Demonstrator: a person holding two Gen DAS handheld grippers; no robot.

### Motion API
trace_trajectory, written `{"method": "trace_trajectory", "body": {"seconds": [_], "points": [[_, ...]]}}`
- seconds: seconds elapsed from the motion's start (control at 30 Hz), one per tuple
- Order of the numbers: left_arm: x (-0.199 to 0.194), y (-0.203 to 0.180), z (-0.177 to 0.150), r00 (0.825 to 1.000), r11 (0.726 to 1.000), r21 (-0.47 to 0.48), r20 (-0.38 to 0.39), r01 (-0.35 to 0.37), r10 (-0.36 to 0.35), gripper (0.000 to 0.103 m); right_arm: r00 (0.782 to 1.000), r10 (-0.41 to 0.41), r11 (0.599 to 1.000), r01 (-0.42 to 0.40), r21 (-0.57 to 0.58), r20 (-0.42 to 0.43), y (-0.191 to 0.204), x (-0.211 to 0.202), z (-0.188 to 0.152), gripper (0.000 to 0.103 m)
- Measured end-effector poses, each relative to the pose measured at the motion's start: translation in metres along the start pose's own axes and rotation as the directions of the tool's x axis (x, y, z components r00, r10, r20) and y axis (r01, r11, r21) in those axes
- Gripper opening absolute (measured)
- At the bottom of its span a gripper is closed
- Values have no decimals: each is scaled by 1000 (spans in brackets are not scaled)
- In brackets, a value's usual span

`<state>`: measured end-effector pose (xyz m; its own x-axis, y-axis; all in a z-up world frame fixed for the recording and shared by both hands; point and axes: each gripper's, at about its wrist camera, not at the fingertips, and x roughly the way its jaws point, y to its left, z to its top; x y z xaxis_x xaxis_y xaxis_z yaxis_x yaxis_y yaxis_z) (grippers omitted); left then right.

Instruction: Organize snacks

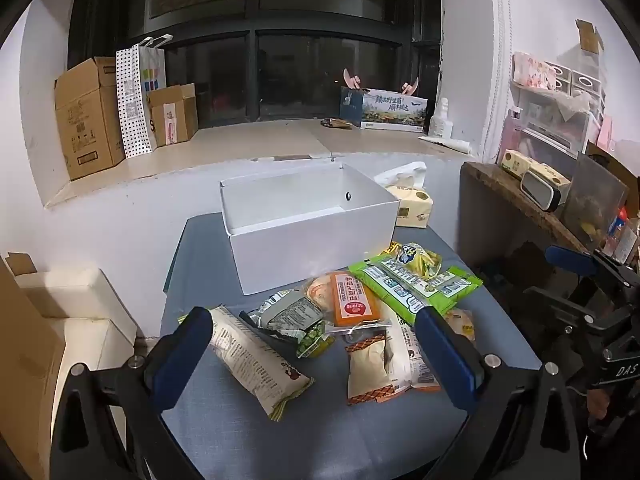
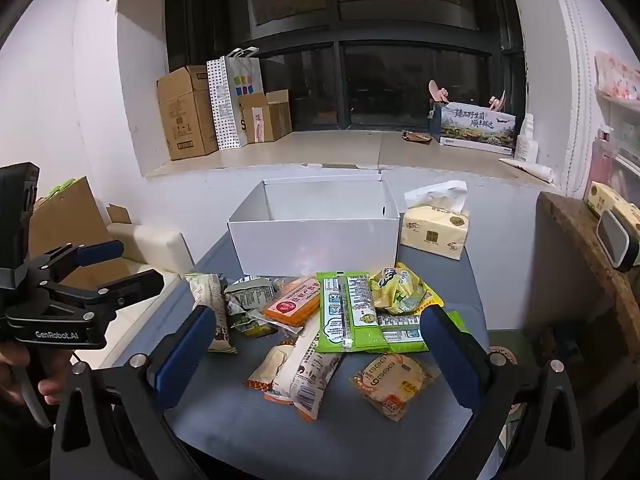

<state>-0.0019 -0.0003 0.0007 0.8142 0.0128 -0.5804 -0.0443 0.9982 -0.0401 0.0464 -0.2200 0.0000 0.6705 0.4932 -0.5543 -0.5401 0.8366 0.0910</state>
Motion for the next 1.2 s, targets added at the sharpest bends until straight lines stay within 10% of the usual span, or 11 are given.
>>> {"method": "trace_trajectory", "body": {"seconds": [1.2], "points": [[0,-4,1,1000,1000,9,-23,12,-12,103,1000,-2,1000,2,5,4,0,-2,-1,103]]}}
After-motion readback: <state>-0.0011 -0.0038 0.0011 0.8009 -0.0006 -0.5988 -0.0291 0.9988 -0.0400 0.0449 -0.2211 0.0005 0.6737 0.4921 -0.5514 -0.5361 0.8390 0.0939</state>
